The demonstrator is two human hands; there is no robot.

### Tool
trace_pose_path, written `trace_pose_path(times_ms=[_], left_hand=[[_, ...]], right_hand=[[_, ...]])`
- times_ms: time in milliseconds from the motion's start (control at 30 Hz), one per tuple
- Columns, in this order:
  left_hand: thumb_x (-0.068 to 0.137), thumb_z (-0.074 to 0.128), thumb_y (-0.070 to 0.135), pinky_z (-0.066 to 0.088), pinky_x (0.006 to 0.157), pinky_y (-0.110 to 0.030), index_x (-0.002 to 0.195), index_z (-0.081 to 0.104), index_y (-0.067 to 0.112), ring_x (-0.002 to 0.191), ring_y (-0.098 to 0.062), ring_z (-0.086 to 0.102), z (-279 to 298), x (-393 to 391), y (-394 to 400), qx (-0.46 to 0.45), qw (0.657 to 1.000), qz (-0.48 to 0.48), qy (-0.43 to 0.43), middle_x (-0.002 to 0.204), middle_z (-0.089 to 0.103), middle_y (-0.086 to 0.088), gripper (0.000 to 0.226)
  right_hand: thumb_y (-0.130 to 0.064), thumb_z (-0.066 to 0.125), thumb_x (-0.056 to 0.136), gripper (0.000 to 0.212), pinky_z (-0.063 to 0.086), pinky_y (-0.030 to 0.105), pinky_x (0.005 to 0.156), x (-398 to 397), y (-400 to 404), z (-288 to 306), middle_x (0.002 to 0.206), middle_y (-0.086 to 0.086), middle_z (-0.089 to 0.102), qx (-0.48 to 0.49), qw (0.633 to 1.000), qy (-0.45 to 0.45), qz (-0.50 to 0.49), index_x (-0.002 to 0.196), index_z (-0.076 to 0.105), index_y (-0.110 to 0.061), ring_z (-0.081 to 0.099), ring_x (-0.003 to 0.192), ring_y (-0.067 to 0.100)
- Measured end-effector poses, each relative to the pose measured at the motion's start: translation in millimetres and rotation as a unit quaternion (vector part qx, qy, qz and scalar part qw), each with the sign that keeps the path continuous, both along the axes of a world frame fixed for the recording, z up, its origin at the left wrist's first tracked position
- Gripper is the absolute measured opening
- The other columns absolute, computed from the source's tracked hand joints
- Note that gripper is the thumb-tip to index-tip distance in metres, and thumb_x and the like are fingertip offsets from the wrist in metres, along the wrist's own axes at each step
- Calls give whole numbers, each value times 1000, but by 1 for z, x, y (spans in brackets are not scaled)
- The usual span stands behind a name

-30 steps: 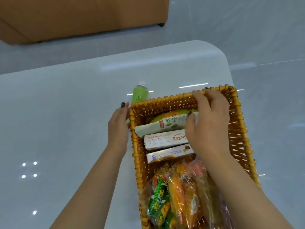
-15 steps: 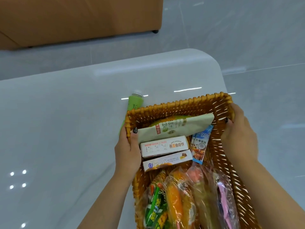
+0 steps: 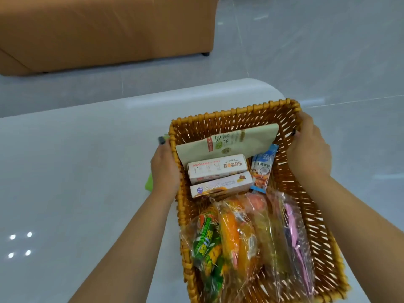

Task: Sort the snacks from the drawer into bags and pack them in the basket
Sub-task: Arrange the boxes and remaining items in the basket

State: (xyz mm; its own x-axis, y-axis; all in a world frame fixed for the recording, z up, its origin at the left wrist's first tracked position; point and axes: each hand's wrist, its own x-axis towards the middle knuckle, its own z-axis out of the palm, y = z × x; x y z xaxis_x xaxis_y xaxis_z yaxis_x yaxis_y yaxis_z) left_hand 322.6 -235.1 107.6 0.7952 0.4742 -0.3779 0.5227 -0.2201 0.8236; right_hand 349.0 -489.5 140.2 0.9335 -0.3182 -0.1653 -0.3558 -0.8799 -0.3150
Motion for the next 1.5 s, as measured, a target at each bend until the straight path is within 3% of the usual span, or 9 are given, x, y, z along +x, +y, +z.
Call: trace_pose_path(times_ms=[133,267,400,633,833,1000,1233,1367,1500], left_hand=[[98,53,23,51,88,-31,114,65,19,106,-18,62,-29,-8,28,123,991,-2,55,113,67,-1,20],[87,66,31,45,92,-48,132,57,13,116,-34,52,-47,-5,33,246,957,-102,112,126,58,-15,49],[85,72,25,43,96,-49,149,28,4,121,-37,45,-48,4,43,250,959,-35,126,137,35,-22,80],[78,73,42,41,61,-30,103,65,9,81,-30,59,-44,16,81,246,918,-137,277,100,61,-12,42],[87,68,38,34,53,-23,89,68,13,73,-18,60,24,3,61,145,981,-63,117,74,60,3,25],[84,74,31,43,81,-28,125,59,22,97,-13,55,86,-17,56,125,982,-136,41,111,58,3,44],[82,75,21,39,71,-5,127,57,28,99,-4,56,129,-30,31,66,957,-281,-12,116,59,14,49],[84,74,25,41,66,-1,123,53,40,94,7,54,135,-31,9,67,949,-304,-44,106,53,25,47],[83,75,29,39,75,-7,123,50,45,100,4,53,132,-33,-22,71,949,-304,-40,111,54,24,50]], right_hand=[[-15,39,99,51,48,51,75,0,-1,-4,132,20,49,-23,1000,6,11,148,27,-18,59,95,48],[-16,39,99,51,47,48,71,2,-3,-8,130,20,47,-46,999,17,18,148,25,-17,59,90,47],[-20,39,98,54,47,46,73,3,-3,-8,133,19,46,-55,998,25,17,150,23,-17,59,94,46],[-21,39,98,53,49,48,76,3,1,-5,135,18,45,-39,999,17,6,149,24,-18,59,98,44],[-22,45,99,54,46,47,85,-1,6,-2,135,15,44,41,998,25,-41,148,25,-24,52,113,36],[-22,53,96,52,29,35,114,-22,47,50,148,9,31,110,993,-51,5,145,36,-16,29,137,23],[-21,53,96,50,48,19,91,-33,102,119,138,-9,36,403,911,-42,81,142,36,-33,49,115,3],[-16,59,95,42,56,41,89,-27,88,128,123,2,57,542,840,-15,8,134,50,-28,64,104,19],[-14,60,93,32,60,34,78,-26,55,126,114,6,63,581,814,0,7,125,58,-18,68,94,10]])
